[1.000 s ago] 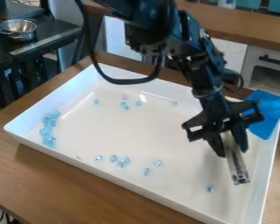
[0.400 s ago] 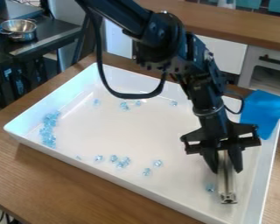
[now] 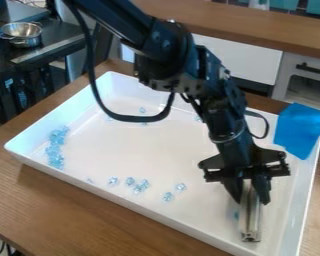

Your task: Sweep into pile

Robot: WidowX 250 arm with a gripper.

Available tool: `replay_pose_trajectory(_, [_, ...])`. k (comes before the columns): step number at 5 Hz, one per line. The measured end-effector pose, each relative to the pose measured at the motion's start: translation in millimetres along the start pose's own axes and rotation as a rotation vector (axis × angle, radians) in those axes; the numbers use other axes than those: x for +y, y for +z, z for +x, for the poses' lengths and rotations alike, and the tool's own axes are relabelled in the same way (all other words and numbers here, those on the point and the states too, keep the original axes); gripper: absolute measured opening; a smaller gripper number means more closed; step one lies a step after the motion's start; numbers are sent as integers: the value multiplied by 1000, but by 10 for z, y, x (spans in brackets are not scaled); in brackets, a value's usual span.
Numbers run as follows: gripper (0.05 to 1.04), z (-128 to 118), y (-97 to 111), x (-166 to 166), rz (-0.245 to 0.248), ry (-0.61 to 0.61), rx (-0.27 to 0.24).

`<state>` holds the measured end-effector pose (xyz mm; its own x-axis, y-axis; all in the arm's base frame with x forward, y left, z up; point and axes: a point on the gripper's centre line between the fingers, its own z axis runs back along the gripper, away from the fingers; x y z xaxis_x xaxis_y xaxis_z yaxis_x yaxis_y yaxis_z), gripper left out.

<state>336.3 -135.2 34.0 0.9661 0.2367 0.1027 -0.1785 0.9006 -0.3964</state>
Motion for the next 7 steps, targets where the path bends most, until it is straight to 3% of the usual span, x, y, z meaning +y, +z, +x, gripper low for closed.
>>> replay_pose_trajectory(2, [381, 118, 188, 509, 70, -25, 26])
replay_pose_trajectory(7, [381, 241, 617, 1599, 210, -79, -18])
